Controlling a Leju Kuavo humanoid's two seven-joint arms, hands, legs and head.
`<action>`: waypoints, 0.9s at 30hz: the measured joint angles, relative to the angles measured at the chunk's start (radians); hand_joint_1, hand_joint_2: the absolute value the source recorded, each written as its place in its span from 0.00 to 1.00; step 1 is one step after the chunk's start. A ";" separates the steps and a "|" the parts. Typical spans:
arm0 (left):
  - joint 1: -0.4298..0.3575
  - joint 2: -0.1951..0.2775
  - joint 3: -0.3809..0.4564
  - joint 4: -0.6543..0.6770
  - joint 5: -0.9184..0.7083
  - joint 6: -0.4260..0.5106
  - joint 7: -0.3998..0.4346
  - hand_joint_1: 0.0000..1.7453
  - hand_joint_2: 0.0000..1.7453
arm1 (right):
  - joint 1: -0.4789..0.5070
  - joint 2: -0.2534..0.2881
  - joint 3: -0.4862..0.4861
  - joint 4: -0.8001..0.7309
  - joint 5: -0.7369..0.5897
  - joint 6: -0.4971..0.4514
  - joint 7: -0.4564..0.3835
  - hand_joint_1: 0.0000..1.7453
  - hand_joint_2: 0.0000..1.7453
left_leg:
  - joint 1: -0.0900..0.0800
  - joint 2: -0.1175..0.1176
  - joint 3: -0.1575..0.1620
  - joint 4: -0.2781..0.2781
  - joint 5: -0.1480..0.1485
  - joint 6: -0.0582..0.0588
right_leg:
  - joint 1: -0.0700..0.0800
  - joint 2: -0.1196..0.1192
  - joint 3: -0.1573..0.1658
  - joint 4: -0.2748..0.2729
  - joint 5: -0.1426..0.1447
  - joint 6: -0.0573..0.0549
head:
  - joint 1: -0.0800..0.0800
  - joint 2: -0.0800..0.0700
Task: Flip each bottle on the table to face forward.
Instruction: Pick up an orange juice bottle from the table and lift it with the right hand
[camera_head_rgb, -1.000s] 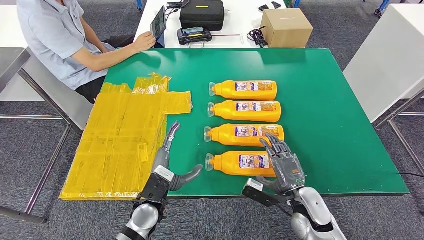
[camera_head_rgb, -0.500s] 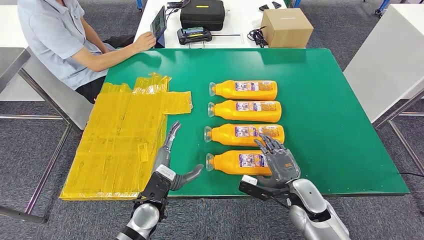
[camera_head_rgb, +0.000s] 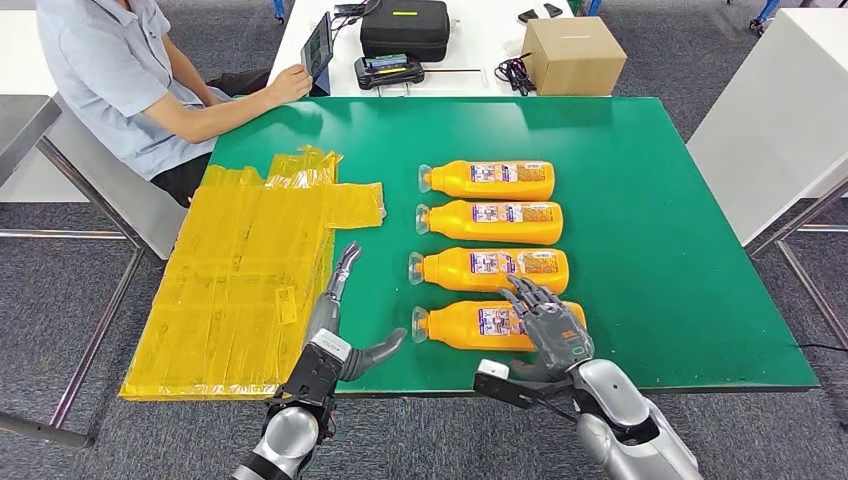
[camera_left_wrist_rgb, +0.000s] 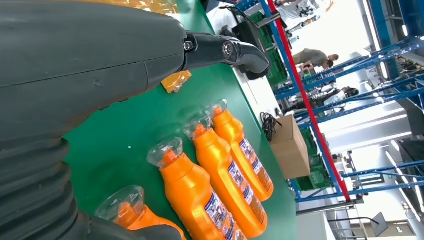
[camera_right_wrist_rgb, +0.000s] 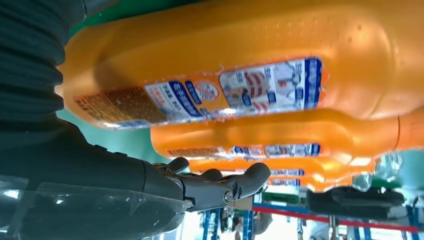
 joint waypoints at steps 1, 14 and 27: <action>0.001 0.000 0.000 0.000 0.000 0.002 0.000 0.00 1.00 | 0.000 -0.004 0.004 -0.001 0.000 0.004 0.004 0.00 1.00 | 0.000 0.000 0.000 0.000 0.000 0.000 | 0.000 0.000 0.000 0.000 0.000 0.000 | 0.000 0.000; 0.022 0.000 0.001 0.000 -0.021 0.009 0.010 0.00 1.00 | -0.008 -0.046 0.027 0.004 0.048 0.012 0.089 0.00 1.00 | 0.000 0.000 0.000 0.000 0.000 0.000 | 0.000 0.000 0.000 0.000 0.000 0.000 | 0.000 0.000; 0.033 0.001 0.002 -0.003 -0.033 0.011 0.020 0.00 1.00 | -0.020 -0.075 0.044 0.008 0.057 0.066 0.128 0.00 1.00 | 0.000 0.000 0.000 0.000 0.000 0.000 | 0.000 0.000 0.000 0.000 0.000 0.000 | 0.000 0.000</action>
